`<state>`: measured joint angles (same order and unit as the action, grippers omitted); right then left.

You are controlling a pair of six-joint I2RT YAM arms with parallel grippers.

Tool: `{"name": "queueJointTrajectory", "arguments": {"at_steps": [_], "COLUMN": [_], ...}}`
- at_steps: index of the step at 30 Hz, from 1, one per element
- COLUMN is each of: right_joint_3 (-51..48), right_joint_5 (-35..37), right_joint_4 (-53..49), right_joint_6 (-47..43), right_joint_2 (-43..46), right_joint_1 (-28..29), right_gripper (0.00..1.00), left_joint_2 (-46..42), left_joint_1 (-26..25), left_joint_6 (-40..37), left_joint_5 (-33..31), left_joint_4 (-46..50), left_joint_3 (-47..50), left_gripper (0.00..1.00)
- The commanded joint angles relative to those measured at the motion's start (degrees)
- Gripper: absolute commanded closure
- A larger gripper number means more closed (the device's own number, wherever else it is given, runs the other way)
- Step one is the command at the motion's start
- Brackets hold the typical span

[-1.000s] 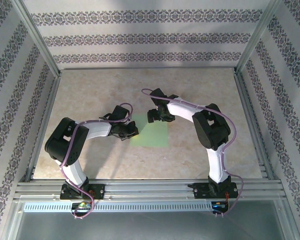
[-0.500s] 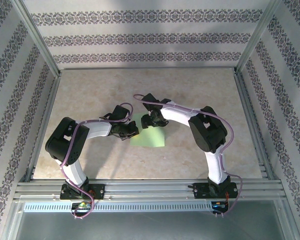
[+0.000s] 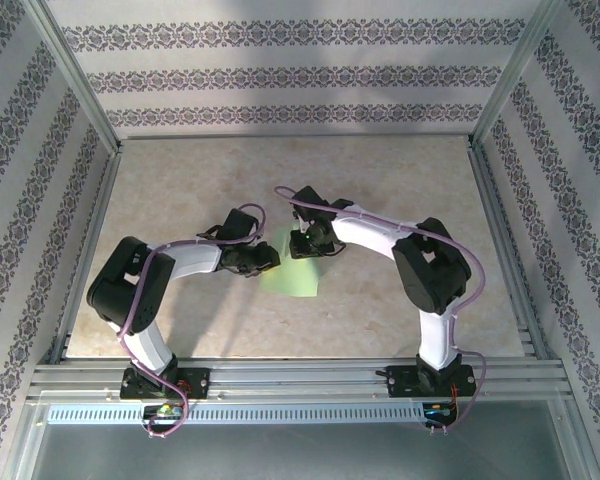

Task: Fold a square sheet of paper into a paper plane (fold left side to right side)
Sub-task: Pick up the square sheet of paper from the center of the table.

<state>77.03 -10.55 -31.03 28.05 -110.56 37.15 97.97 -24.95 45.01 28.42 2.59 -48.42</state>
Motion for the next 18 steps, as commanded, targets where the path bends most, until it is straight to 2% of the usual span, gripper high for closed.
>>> {"name": "queueJointTrajectory", "arguments": {"at_steps": [1,5,11,16,18], "right_joint_3": [-2.41,-5.22,-10.25,-13.25,-13.81], "right_joint_5": [-6.39,-11.92,-21.23,-31.16,-35.35], "right_joint_4": [2.76,4.58,8.04,10.67,11.67], "right_joint_6": [-1.14,-3.87,-5.63,-5.71,-5.47], "right_joint_2": [4.66,9.44,19.56,28.07,30.84], "right_joint_1": [-2.12,-4.19,-9.26,-13.67,-14.9], "right_gripper": [0.71,0.72,0.72,0.73,0.73], "left_joint_2": [-5.63,-11.88,-21.8,-27.99,-29.42], "left_joint_1": [2.14,5.1,8.1,8.83,8.95], "left_joint_6": [-2.62,-4.83,-11.92,-14.26,-14.55], "left_joint_5": [-1.53,-0.99,3.77,12.85,16.55], "left_joint_4": [0.79,-0.27,-2.44,-8.42,-10.75], "left_joint_3": [0.84,2.81,4.45,5.46,5.35], "left_gripper": [0.67,0.54,0.31,0.14,0.11]}}
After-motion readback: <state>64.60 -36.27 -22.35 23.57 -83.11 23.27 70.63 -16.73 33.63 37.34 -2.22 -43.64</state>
